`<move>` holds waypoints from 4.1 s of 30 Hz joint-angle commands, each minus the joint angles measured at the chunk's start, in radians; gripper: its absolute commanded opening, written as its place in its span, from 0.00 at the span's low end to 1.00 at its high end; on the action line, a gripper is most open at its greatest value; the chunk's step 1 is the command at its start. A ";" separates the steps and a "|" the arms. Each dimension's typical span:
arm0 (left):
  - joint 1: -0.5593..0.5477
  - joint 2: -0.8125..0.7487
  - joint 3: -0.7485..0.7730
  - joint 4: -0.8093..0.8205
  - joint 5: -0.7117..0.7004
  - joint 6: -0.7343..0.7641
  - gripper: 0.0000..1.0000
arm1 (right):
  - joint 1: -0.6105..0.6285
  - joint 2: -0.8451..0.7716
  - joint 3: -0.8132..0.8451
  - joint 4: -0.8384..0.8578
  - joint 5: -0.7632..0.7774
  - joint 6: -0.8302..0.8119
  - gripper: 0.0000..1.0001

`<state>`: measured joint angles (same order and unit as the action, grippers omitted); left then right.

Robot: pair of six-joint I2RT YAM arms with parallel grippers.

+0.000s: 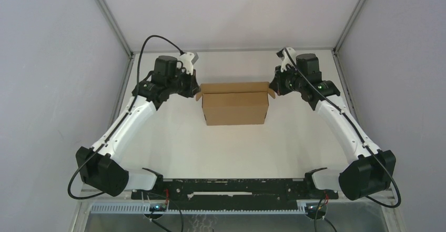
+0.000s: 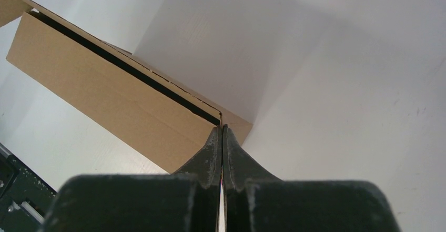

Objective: Fold the paper box

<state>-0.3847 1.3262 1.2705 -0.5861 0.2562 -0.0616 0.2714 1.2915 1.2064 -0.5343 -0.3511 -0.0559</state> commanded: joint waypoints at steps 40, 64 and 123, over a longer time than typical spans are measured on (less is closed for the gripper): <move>-0.114 0.088 0.175 -0.052 -0.131 -0.185 0.06 | 0.117 0.087 0.212 -0.153 0.249 0.215 0.00; -0.147 0.176 0.314 -0.130 -0.173 -0.248 0.06 | 0.106 0.172 0.329 -0.268 0.214 0.302 0.00; -0.169 0.220 0.322 -0.060 -0.223 -0.267 0.03 | 0.189 0.119 0.111 -0.092 0.528 0.412 0.00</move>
<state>-0.5171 1.5417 1.5341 -0.7177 -0.0410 -0.3073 0.4393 1.4258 1.3563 -0.6144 0.2367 0.3576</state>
